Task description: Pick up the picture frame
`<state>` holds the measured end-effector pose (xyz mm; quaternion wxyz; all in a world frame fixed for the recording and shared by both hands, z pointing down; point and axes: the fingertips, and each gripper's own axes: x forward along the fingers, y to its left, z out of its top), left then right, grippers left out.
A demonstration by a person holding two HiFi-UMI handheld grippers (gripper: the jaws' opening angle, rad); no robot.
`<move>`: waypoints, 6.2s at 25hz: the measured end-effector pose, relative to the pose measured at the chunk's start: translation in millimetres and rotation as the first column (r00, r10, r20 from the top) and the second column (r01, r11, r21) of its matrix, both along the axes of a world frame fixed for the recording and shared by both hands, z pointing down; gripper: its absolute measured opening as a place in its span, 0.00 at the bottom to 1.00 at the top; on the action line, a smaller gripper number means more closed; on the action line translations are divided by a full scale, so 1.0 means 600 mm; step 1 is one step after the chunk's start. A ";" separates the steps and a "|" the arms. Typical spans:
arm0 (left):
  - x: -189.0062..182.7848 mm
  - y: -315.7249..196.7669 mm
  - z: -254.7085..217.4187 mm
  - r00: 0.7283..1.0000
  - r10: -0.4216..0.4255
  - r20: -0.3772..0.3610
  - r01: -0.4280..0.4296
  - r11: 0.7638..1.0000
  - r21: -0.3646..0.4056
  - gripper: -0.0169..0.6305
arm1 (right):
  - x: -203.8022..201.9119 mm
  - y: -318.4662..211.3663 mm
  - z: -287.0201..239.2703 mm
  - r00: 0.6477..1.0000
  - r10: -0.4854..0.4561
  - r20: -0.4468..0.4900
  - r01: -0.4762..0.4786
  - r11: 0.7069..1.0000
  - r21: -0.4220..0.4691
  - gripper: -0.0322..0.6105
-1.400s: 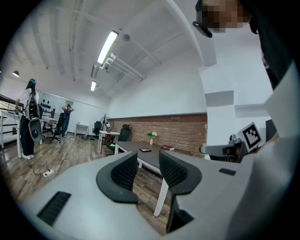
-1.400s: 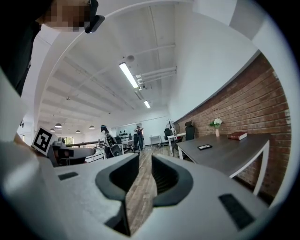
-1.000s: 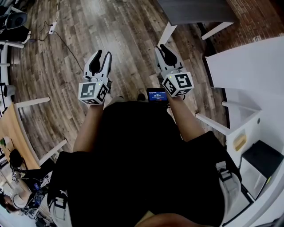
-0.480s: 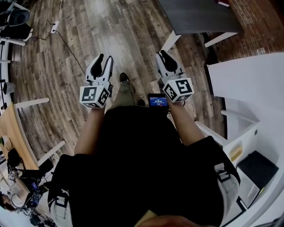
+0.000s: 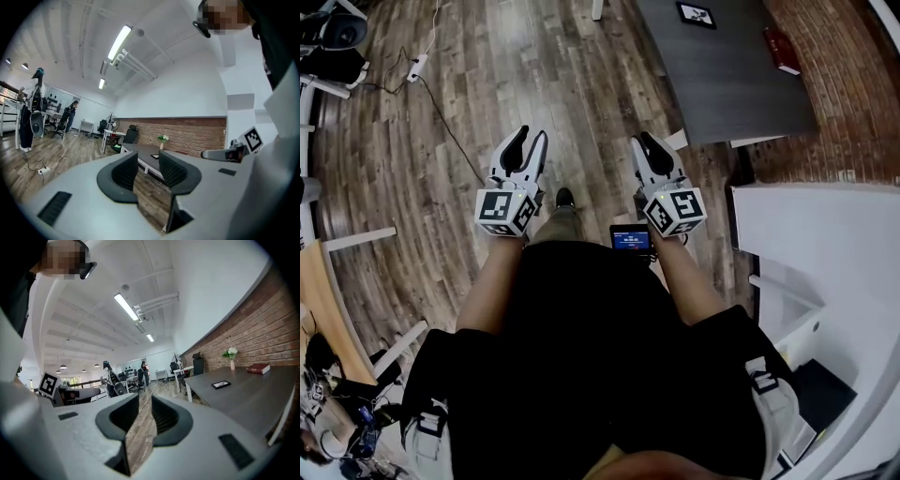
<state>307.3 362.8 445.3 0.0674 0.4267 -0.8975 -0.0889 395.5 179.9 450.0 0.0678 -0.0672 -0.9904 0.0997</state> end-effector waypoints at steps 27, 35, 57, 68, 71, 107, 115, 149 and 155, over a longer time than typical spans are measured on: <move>-0.515 -0.164 -0.012 0.998 0.065 -0.006 -0.065 0.998 0.014 0.20 | -0.504 -0.162 -0.016 0.998 0.052 0.035 -0.051 0.998 -0.041 0.19; -0.701 -0.300 -0.039 0.999 0.035 -0.002 -0.035 0.999 -0.012 0.21 | -0.689 -0.315 -0.047 0.997 0.039 0.060 -0.036 0.998 -0.046 0.19; -0.946 -0.659 -0.043 0.948 0.317 0.020 -0.316 0.948 -0.039 0.21 | -0.849 -0.596 -0.019 0.960 0.271 0.065 -0.264 0.960 -0.097 0.19; -1.030 -0.946 0.021 0.709 0.705 -0.022 -0.705 0.706 -0.074 0.20 | -0.873 -0.762 0.040 0.774 0.630 -0.056 -0.633 0.769 -0.095 0.19; -1.025 -1.023 0.029 0.612 0.790 -0.027 -0.789 0.608 -0.088 0.20 | -0.870 -0.801 0.034 0.708 0.704 -0.051 -0.705 0.702 -0.095 0.19; -0.761 -1.356 0.375 0.071 0.759 -0.648 -0.927 -0.190 -0.325 0.22 | -0.714 -0.991 0.363 0.390 0.736 -0.554 -0.907 0.201 -0.371 0.19; -0.758 -1.363 0.418 0.072 0.701 -0.710 -0.892 -0.273 -0.360 0.23 | -0.739 -1.007 0.404 0.364 0.682 -0.634 -0.922 0.168 -0.349 0.19; -0.771 -1.347 0.200 0.036 0.860 -0.509 -0.943 -0.140 -0.302 0.15 | -0.762 -1.015 0.198 0.279 0.838 -0.468 -0.958 0.211 -0.193 0.19; -0.773 -1.332 0.094 0.019 0.915 -0.403 -0.959 -0.098 -0.267 0.15 | -0.763 -0.997 0.087 0.275 0.898 -0.344 -0.960 0.239 -0.144 0.19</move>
